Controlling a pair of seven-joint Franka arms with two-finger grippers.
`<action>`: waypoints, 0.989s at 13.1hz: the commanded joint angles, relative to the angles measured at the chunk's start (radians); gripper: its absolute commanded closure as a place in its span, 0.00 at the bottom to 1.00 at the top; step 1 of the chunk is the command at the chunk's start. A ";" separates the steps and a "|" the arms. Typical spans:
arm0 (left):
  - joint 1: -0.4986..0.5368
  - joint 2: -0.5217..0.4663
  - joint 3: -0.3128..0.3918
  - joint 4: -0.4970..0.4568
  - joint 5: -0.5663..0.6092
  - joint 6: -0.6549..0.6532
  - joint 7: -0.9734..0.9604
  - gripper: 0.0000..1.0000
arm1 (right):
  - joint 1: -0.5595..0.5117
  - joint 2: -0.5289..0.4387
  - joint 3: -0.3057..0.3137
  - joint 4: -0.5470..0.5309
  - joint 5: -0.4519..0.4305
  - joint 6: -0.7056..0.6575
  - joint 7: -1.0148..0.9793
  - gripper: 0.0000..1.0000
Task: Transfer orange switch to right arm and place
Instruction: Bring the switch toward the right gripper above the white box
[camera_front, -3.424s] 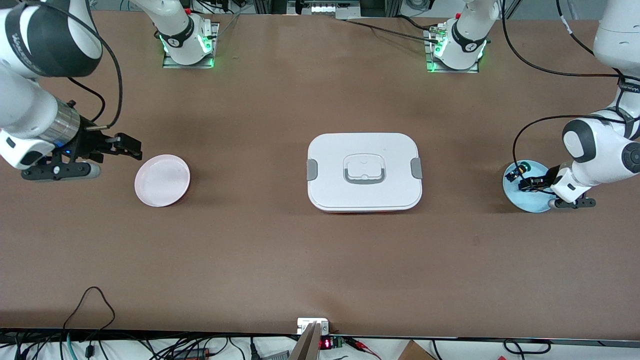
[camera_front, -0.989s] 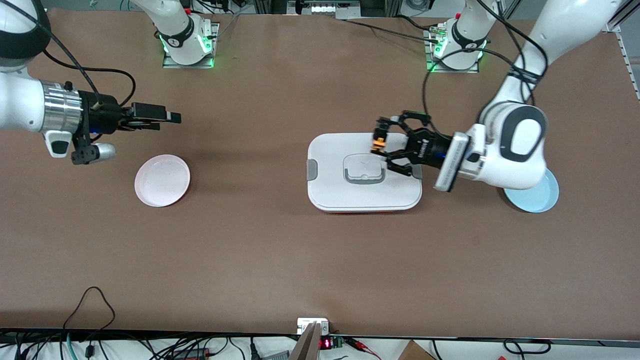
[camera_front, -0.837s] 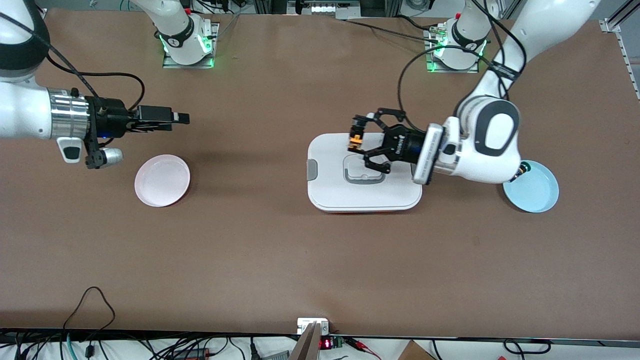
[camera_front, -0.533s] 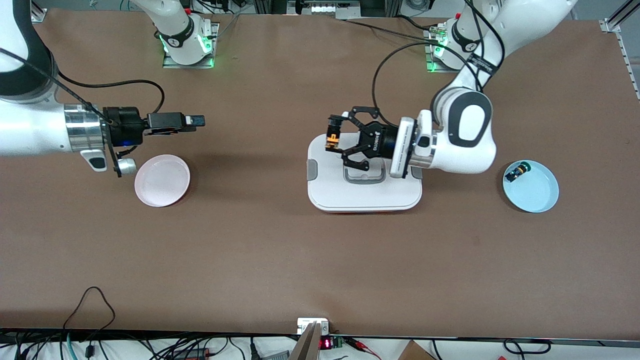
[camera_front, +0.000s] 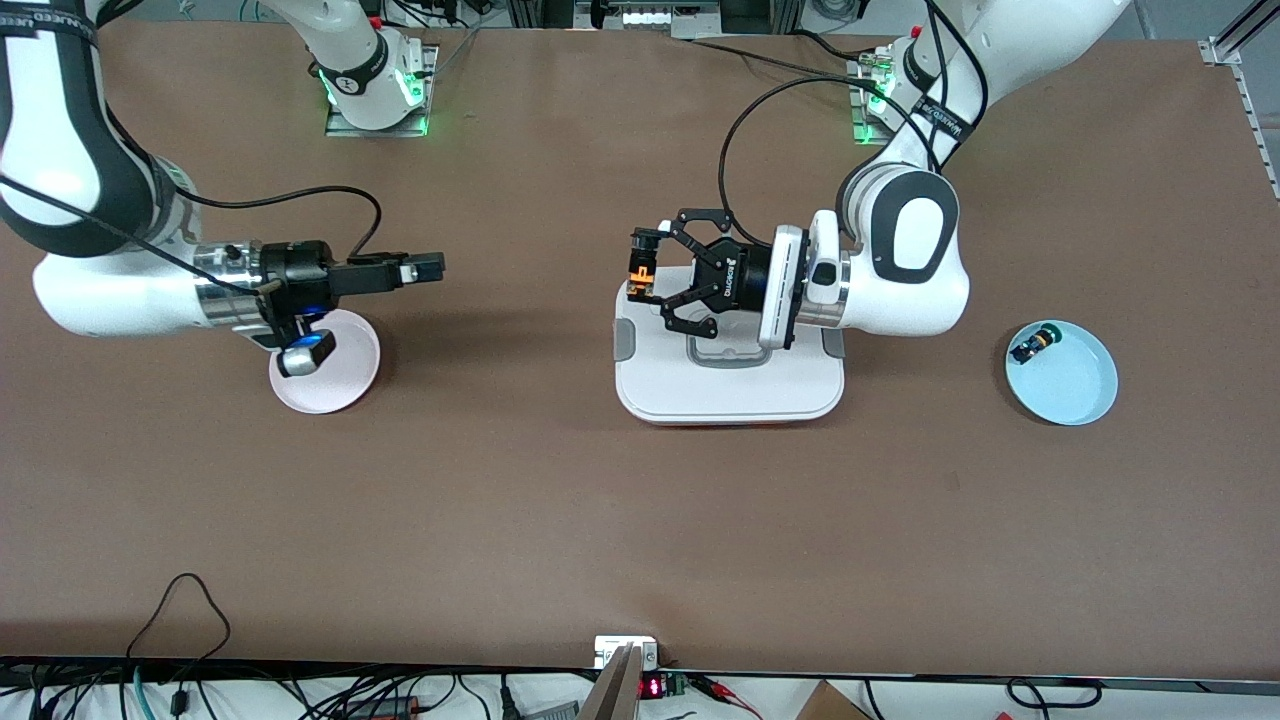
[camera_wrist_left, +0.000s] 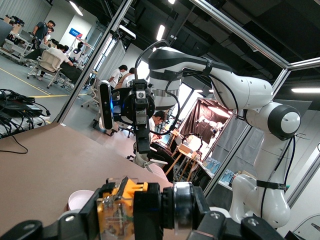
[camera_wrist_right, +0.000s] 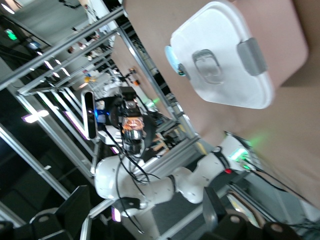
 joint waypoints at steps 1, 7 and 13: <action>-0.012 0.012 -0.003 0.019 -0.027 0.013 0.029 0.65 | 0.061 -0.007 0.021 -0.041 0.093 0.102 0.011 0.00; -0.012 0.012 -0.003 0.019 -0.025 0.013 0.022 0.65 | 0.202 0.042 0.023 -0.043 0.277 0.228 0.017 0.00; -0.013 0.012 -0.003 0.019 -0.024 0.013 0.020 0.65 | 0.287 0.062 0.023 -0.035 0.384 0.308 0.022 0.00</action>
